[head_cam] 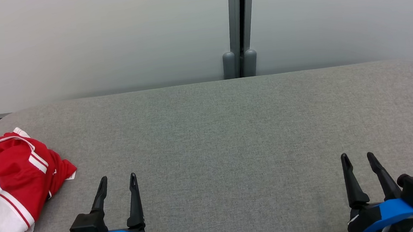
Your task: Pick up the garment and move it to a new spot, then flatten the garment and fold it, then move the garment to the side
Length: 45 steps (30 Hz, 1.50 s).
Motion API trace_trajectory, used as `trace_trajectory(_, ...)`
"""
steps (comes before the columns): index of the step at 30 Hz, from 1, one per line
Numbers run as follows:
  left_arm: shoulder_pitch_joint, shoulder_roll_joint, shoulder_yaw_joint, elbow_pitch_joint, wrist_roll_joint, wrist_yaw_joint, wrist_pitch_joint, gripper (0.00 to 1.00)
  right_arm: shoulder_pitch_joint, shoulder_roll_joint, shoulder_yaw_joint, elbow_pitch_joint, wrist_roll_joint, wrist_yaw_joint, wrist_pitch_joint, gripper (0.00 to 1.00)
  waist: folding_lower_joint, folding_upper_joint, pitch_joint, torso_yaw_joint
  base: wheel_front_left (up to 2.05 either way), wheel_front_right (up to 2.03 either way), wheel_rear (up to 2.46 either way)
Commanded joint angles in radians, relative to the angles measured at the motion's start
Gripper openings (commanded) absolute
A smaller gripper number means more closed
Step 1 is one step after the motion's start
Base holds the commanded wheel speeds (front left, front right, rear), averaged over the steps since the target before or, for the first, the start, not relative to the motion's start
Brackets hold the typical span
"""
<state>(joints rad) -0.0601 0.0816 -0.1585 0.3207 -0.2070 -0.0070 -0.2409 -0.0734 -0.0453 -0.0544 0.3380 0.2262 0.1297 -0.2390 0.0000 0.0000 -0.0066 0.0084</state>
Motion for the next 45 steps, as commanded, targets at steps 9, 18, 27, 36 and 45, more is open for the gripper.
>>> trace_trajectory(9,0.007,0.001,-0.009,0.001,0.048,0.014,-0.021,1.00,0.000,-0.008,0.001,0.005,-0.062,0.001,-0.013,1.00,0.0000,0.0000,-0.001,-0.001,0.00,0.00,0.00)
trace_trajectory(18,0.001,-0.002,-0.010,0.013,0.032,0.019,-0.015,1.00,-0.003,-0.008,0.003,0.007,-0.066,0.001,-0.017,1.00,0.0000,0.0000,0.003,0.001,0.00,0.00,0.00)
trace_trajectory(27,-0.003,0.003,-0.014,0.017,0.021,0.025,-0.010,1.00,-0.005,-0.008,0.001,0.005,-0.067,0.001,-0.018,1.00,0.0000,0.0000,0.006,0.003,0.00,0.00,0.00)
trace_trajectory(36,-0.015,0.009,-0.026,0.015,0.021,0.034,-0.015,1.00,0.015,-0.008,-0.026,-0.036,-0.126,0.001,-0.016,1.00,0.0000,0.0000,0.012,0.081,0.00,0.00,0.00)
trace_trajectory(45,-0.009,0.022,-0.023,0.010,0.012,0.038,-0.017,1.00,0.027,-0.007,-0.033,-0.061,-0.133,0.001,0.000,1.00,0.0000,0.0000,0.018,0.218,0.00,0.00,0.00)
